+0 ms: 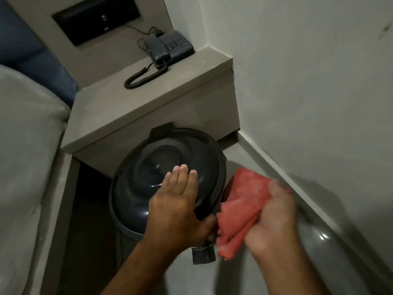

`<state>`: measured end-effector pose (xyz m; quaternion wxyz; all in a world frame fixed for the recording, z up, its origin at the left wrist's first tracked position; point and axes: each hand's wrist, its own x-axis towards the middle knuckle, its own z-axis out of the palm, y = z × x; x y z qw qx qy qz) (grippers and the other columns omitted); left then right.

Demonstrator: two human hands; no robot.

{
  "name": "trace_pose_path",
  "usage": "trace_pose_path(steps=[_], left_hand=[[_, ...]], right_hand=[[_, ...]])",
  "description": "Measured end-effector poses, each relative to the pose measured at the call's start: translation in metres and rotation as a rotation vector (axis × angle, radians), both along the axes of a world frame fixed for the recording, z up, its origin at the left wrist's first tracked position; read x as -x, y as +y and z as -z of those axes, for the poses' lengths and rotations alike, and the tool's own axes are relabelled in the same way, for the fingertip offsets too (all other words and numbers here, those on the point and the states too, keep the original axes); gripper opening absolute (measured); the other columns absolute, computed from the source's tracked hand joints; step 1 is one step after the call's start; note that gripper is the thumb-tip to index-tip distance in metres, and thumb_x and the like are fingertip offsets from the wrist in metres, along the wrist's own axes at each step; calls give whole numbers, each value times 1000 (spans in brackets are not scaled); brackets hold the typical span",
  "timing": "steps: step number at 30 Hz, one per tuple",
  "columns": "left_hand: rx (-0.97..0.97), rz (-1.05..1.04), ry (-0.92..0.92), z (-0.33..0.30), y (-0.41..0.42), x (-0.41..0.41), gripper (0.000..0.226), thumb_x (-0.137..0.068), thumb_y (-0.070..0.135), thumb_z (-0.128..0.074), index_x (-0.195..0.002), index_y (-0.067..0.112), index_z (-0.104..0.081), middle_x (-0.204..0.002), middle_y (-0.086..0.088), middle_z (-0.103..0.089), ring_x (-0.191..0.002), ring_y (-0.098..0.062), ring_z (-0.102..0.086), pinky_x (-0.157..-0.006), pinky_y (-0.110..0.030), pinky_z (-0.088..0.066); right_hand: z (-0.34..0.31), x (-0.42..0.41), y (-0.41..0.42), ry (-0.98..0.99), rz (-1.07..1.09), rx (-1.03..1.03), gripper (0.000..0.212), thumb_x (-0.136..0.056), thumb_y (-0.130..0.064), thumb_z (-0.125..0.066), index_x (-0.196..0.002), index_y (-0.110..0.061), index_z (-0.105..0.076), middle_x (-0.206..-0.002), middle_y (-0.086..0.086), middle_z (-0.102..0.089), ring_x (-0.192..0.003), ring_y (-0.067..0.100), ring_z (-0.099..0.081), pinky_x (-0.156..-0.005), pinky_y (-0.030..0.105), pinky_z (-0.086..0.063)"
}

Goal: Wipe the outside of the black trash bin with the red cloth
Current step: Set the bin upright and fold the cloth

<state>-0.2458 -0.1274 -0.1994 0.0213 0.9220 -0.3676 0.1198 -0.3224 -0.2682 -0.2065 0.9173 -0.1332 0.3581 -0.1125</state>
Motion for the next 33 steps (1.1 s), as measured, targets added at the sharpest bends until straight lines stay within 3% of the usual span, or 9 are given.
trace_pose_path(steps=[3,6,10,13,17,20,23,28,33], left_hand=[[47,33,1,6,-5,-3,86,-66,59,-68,-119,-8,-64,-125,-29,-63,-120,-41,-60,-103,-52,-42],[60,24,153,-11,-4,-3,77,-65,50,-73,-115,-8,-67,-121,-32,-64,-115,-46,-61,-98,-58,-48],[-46,-29,530,-68,-2,1,49,-80,42,-37,-99,14,-72,-106,-16,-72,-106,-42,-63,-97,-50,-47],[423,-400,906,-131,14,-5,29,-87,34,-47,-81,12,-66,-89,-14,-73,-91,-38,-67,-82,-49,-53],[1566,-918,1569,-233,66,-20,85,-90,68,-28,-61,1,-71,-62,-21,-67,-57,-32,-63,-62,-38,-49],[1556,-895,1561,-322,99,-19,75,-62,76,-53,-67,4,-72,-68,-17,-68,-57,-32,-65,-59,-36,-53],[1425,-855,1422,-402,126,-20,61,-38,42,-91,-79,2,-72,-78,-16,-76,-70,-34,-73,-63,-44,-60],[1448,-856,1241,-450,133,-40,78,-26,20,-94,-97,-3,-69,-96,-26,-74,-87,-45,-70,-72,-45,-57],[1483,-910,1162,-437,122,-80,85,-32,0,-97,-110,5,-64,-106,-20,-70,-94,-41,-69,-78,-51,-59]], right_hand=[[-36,9,-21,-62,113,44,56,-97,-60,-43,-109,-11,-67,-76,20,-78,-62,37,-76,-41,51,-57],[-84,-11,-24,-39,98,53,54,-94,-57,-50,-127,-17,-65,-94,17,-80,-74,35,-78,-51,49,-60],[-148,-41,-3,-2,-39,21,45,-95,-45,-54,-124,-13,-68,-106,19,-78,-86,38,-77,-67,49,-58],[-202,-60,14,-45,-145,73,44,-89,-33,-60,-124,-7,-65,-111,22,-76,-94,41,-75,-76,57,-59],[-271,-76,45,-76,-331,110,53,-77,-18,-67,-127,-1,-63,-116,26,-73,-99,41,-74,-69,53,-62],[-322,-73,70,-44,-464,161,64,-63,-8,-82,-126,-6,-66,-119,23,-73,-103,38,-73,-70,47,-62],[-385,-70,91,-49,-598,159,71,-49,-11,-92,-117,-9,-73,-121,24,-72,-105,41,-72,-73,48,-61],[-434,-83,92,-68,-706,311,52,-58,-10,-87,-109,-7,-76,-116,27,-73,-106,45,-70,-77,49,-60],[-431,-119,65,155,-706,842,53,-60,-16,-78,-111,-6,-67,-94,13,-81,-87,31,-77,-80,52,-61]])
